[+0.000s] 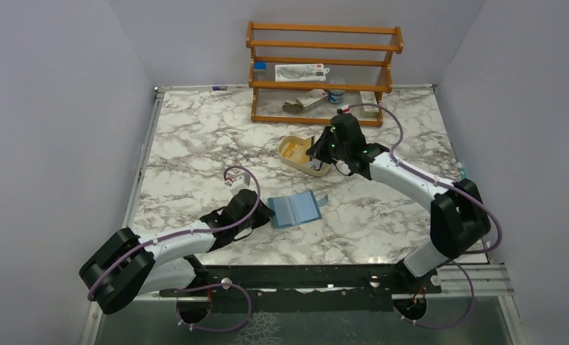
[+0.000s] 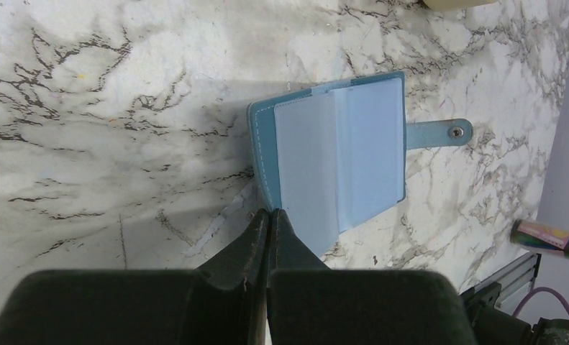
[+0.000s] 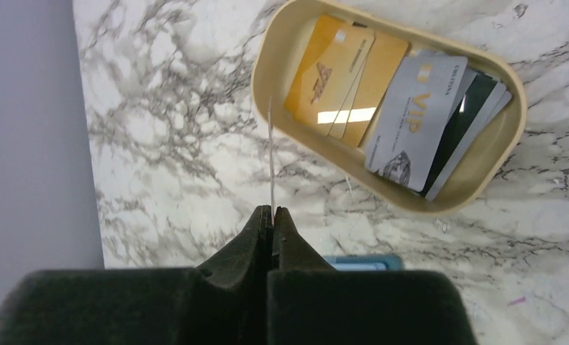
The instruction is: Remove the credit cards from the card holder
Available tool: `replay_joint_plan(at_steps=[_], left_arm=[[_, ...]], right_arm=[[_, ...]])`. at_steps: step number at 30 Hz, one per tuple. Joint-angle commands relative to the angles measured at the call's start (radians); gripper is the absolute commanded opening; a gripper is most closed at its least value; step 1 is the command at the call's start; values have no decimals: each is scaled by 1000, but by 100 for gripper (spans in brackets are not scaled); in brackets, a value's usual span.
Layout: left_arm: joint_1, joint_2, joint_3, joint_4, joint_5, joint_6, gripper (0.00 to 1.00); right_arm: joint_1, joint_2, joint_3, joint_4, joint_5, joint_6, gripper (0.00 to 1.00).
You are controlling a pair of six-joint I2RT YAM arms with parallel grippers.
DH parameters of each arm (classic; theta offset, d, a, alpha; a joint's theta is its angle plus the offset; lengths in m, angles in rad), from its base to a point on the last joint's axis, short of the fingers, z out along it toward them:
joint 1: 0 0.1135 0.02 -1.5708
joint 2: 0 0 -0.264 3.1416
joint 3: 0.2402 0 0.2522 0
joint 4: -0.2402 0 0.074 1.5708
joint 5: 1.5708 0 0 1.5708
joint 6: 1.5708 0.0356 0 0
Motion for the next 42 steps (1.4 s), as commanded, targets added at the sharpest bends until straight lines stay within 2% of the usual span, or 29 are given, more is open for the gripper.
replay_joint_plan(at_steps=[1,6,11,28,29,33,34,36,42], left_arm=[[-1,-46,-13,-30,-36,2,0],[-1,-68,-22,-43,-45,2,0],[-1,-60,-16,-42,-44,10,0],[2,-42,-13,-38,-45,20,0],[2,-41,-13,-37,-46,22,0],[3,-40,-12,-40,-45,22,0],[4,-41,-13,-39,-45,22,0],[4,-45,-16,-41,-45,20,0],[6,-49,-23,-38,-44,16,0]], right_arm=[[-10,116,74,11,134,167,1],[-12,206,135,14,151,277,1],[-13,276,161,61,138,316,1],[-15,427,228,115,88,351,1],[-14,432,233,121,78,343,4],[-14,441,267,89,54,303,57],[-14,434,269,71,61,295,64],[-15,407,254,46,89,284,66],[-21,302,177,-12,179,241,62]])
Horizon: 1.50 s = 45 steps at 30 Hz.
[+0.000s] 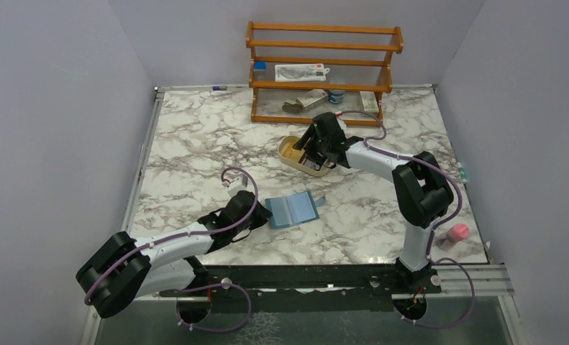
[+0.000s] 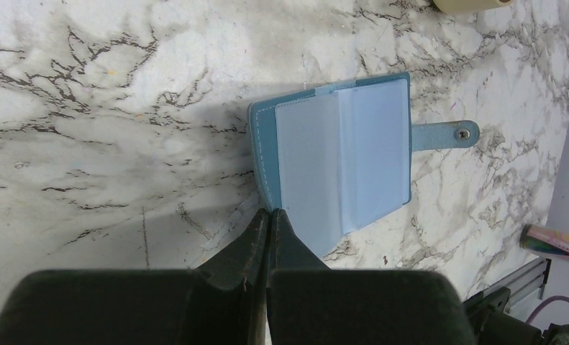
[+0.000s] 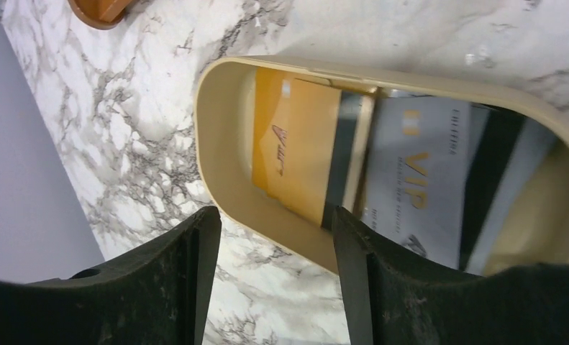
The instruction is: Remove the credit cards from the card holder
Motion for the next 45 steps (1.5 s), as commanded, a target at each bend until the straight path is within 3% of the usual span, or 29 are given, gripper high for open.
replay_joint_plan(at_steps=[1,12,23,32,45], left_arm=[[3,-5,-9,1,-23,10,0],[3,-4,-10,1,-22,11,0],[4,-14,-17,-7,-26,9,0],[6,-4,-17,4,-22,12,0],[6,-10,-20,-3,-24,8,0]], right_arm=[[-14,-100,-40,-81,100,-47,62],[-57,-52,-16,-195,123,-120,60],[-58,18,63,-197,124,-194,58],[-57,-45,128,-228,212,-260,58],[-58,12,101,-137,38,-240,57]])
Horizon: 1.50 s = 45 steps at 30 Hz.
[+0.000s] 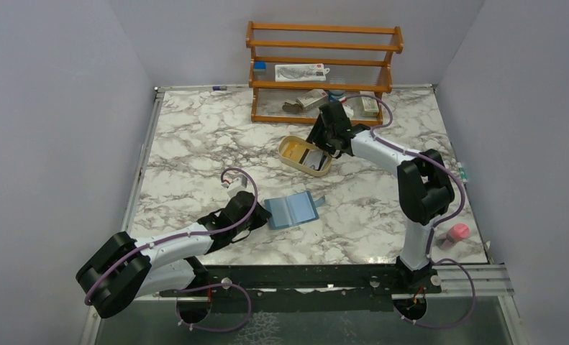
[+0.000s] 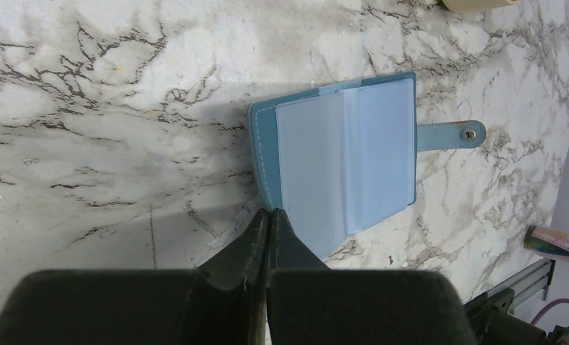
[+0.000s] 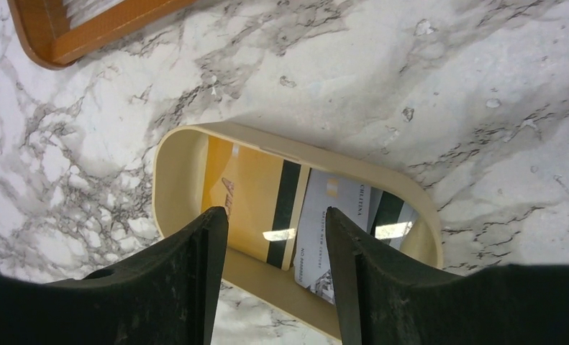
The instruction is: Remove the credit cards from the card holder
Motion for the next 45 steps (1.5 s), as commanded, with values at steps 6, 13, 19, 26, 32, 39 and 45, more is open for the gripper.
replay_joint_plan(at_steps=[6,13,19,26,32,39,45], left_arm=[[5,-1,-12,3,-22,6,0],[6,3,-16,10,-18,3,0],[9,-10,-20,1,-22,4,0],[13,-27,-31,-5,-24,-2,0],[19,-35,-26,-15,-24,3,0],[23,-37,-25,-17,-22,2,0],[27,-36,-21,-20,-22,8,0]], right_arm=[[-1,55,-8,36,-119,-6,57],[0,69,-31,21,-131,-15,57],[-1,66,-60,-17,-109,-52,57],[-12,85,-69,-46,-112,-93,57],[-16,82,-2,-105,-62,-117,57],[-43,66,22,-144,-47,-133,58],[-53,52,8,-130,-72,-135,58]])
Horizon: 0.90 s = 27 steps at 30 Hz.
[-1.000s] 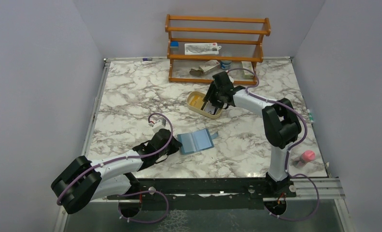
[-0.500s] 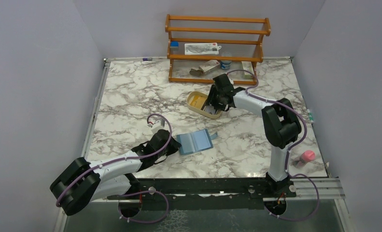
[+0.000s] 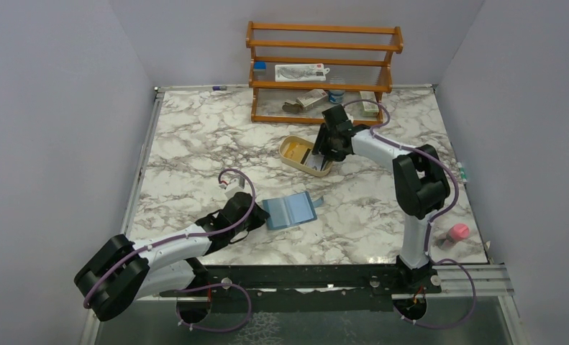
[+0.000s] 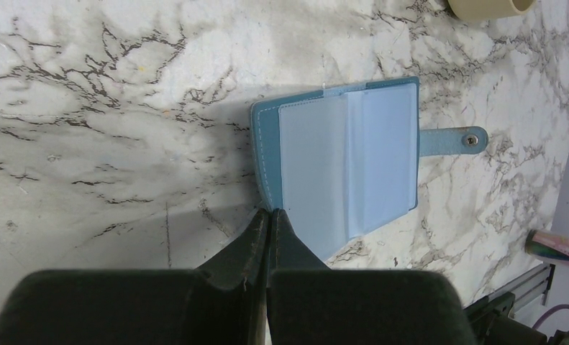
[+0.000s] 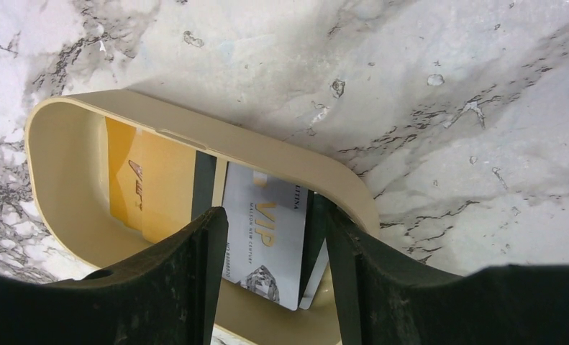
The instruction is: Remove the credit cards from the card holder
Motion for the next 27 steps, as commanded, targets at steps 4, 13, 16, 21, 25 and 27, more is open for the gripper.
replay_joint_plan(at_steps=[4,13,16,21,25,27], left_arm=[[11,5,4,-9,-16,12,0],[16,23,15,-4,-13,16,0],[17,29,8,7,-8,13,0],[18,32,7,13,-4,12,0],[19,23,5,4,-8,11,0],[20,21,2,4,-7,10,0]], right_arm=[[-7,-7,50,-24,-11,-19,58],[-7,-12,142,-47,-15,-45,58],[-7,-10,147,-40,-30,-46,58],[-6,20,132,-31,-83,-18,58],[-5,30,70,44,-185,5,57],[-5,39,48,87,-233,16,57]])
